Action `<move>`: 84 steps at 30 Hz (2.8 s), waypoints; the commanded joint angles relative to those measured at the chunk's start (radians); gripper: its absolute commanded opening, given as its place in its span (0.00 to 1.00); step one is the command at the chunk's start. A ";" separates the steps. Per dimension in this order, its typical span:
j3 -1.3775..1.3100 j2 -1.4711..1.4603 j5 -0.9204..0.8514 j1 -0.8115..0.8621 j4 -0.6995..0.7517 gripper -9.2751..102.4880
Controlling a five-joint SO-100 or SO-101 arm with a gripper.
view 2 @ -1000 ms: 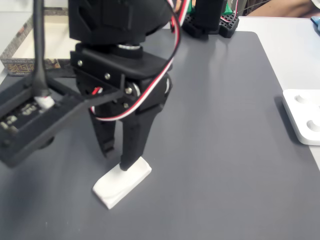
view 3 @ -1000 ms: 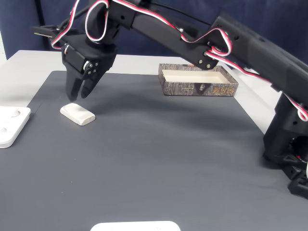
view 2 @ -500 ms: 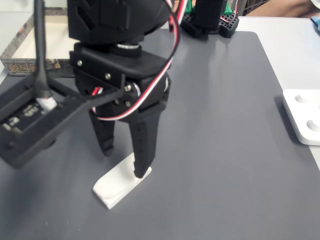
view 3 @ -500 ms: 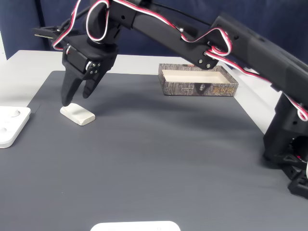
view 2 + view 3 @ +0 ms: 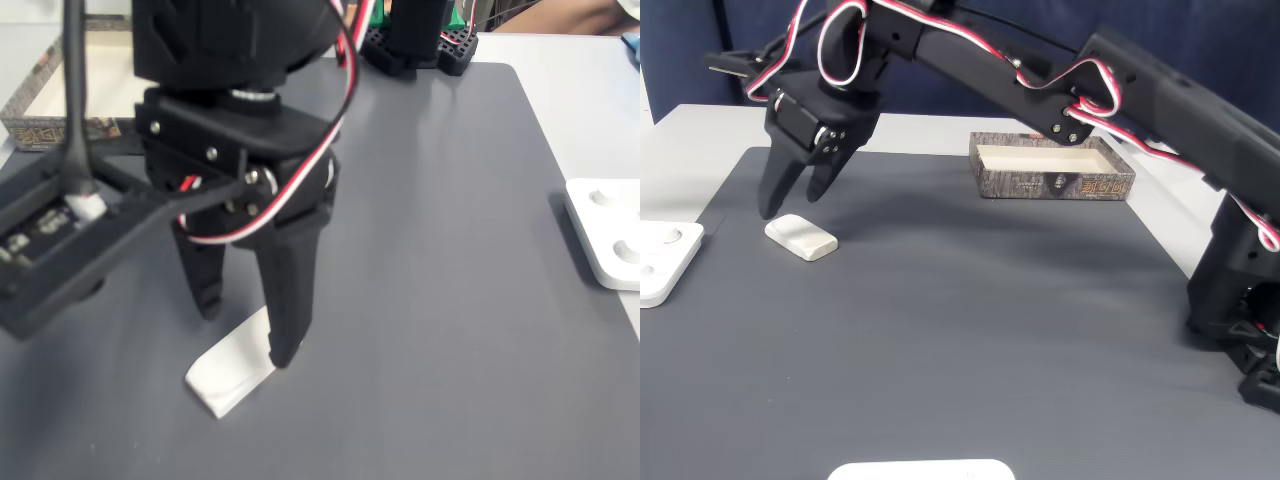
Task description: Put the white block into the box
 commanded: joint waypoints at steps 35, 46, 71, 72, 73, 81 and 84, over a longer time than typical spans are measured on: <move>-0.008 -0.021 0.040 0.029 0.009 0.31; -0.020 -0.040 0.028 0.020 -0.032 0.32; -0.040 -0.081 0.015 -0.006 -0.086 0.34; -0.040 -0.081 0.014 -0.008 -0.084 0.33; -0.040 -0.083 0.009 -0.009 -0.084 0.33; -0.040 -0.081 -0.005 -0.012 -0.072 0.29; -0.038 -0.077 -0.006 -0.011 -0.069 0.27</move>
